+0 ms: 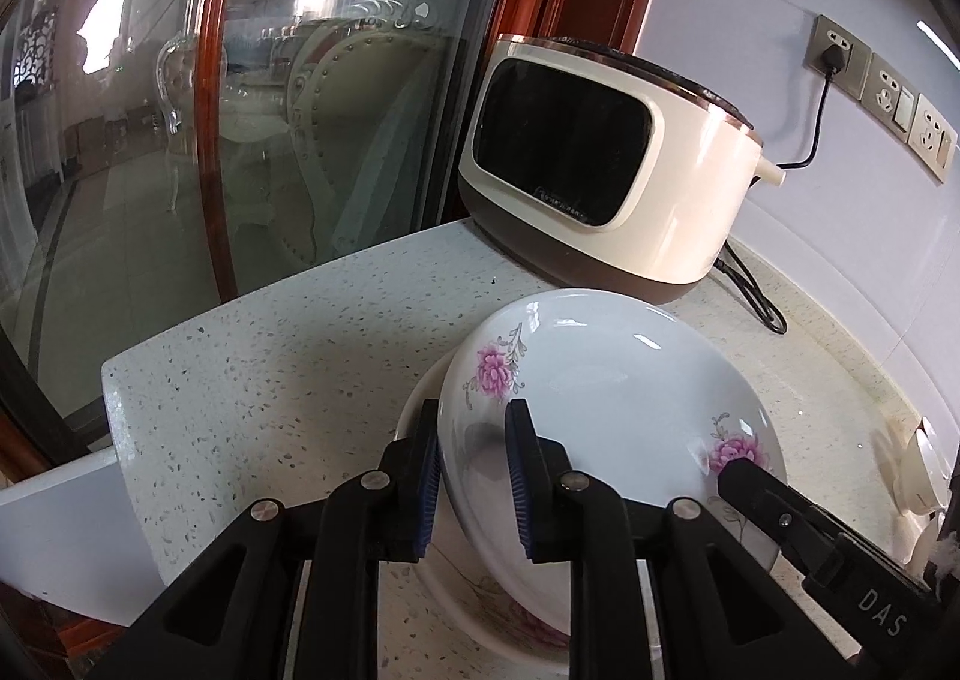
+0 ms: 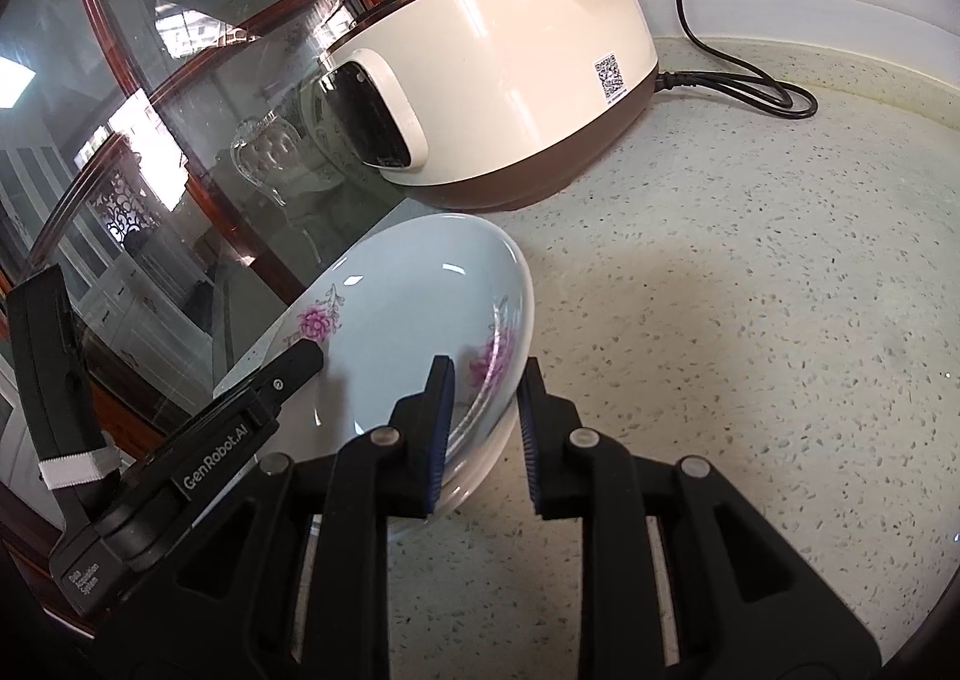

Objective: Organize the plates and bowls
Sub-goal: 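Lower both plates onto the stack and open both tools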

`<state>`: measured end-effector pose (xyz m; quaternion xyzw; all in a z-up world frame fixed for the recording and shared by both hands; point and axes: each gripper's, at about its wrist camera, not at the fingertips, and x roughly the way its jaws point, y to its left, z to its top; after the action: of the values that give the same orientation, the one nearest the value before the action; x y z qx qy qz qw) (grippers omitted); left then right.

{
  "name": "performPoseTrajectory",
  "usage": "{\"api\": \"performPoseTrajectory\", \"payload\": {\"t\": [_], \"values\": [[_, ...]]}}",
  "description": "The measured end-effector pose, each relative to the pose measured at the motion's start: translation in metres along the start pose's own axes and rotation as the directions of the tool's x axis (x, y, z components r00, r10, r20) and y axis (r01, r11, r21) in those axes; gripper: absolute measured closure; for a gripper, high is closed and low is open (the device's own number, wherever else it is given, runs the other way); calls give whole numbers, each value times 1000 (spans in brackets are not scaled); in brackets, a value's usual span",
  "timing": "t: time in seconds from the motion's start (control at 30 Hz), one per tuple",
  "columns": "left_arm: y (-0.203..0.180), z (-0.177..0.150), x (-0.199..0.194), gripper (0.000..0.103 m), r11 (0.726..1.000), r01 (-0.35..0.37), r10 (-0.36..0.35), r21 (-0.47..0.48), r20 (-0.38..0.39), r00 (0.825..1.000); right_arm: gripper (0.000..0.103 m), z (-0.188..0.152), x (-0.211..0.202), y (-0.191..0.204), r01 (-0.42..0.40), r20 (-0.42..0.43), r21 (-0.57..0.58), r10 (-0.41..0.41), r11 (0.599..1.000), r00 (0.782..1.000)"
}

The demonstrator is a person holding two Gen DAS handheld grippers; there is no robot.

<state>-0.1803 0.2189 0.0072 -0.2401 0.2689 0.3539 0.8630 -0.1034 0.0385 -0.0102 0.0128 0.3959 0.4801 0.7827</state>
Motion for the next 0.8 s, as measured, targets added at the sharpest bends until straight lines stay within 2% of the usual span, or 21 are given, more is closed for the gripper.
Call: {"api": "performPoseTrajectory", "payload": {"t": [0.27,0.47,0.5,0.6,0.67,0.8], "values": [[0,-1,-2,77,1000,-3,3,-7,-17,1000,76,0,-1,3,8,-3,-23,-8,1000,1000],[-4,-7,-8,73,999,-11,11,35,-23,1000,74,0,0,9,52,-17,-74,-53,996,998],[-5,-7,-8,68,999,-10,11,43,-23,1000,73,-1,-1,9,50,-17,-76,-51,996,999],[-9,-9,-9,66,998,-19,20,59,-27,999,63,-1,-1,10,27,-22,-76,-29,997,999],[-10,-9,-11,63,997,-19,21,69,-27,999,52,-2,-2,12,35,-16,-90,-36,995,999],[-13,-13,-16,62,993,-40,41,114,-8,999,46,0,-11,14,51,22,-102,-49,993,999]]}}
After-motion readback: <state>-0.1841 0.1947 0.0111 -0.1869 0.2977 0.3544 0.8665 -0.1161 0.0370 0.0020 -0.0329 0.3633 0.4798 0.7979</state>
